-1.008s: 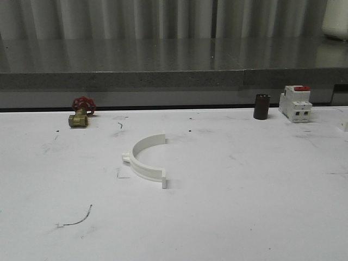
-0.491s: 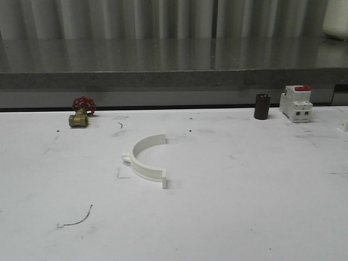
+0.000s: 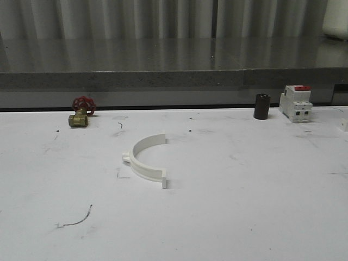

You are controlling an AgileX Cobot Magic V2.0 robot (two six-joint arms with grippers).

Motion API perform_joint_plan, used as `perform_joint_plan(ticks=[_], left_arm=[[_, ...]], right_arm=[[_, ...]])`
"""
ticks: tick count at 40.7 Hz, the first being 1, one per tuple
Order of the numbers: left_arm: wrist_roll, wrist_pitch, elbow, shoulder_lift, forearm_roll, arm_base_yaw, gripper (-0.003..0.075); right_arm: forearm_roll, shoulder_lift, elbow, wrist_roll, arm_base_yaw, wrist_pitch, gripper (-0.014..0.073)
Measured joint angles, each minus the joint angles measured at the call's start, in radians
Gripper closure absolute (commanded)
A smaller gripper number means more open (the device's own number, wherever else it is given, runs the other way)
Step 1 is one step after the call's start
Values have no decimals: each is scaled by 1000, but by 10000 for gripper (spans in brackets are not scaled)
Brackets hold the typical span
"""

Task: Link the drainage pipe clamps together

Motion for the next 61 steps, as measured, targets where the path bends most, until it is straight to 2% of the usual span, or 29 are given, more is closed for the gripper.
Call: perform_joint_plan(ticks=[9,15,29,42,45,54,61], left_arm=[[0,0,0,0,0,0,741],[0,0,0,0,0,0,741],[0,0,0,0,0,0,741],[0,0,0,0,0,0,741],[0,0,0,0,0,0,741],[0,0,0,0,0,0,741],[0,0,0,0,0,0,741]], right_arm=[[-9,281,-175,-2,-132,76,45],[-11,452,-286,-59,-178,114,45],[-11,799,-549,-214,-187,275,95],[0,956,-662,-230,-201,330,100],[0,970,-669,-230,-207,335,130],[15,982,-679,-254,-214,345,331],[15,982,-682,-257,-218,347,364]])
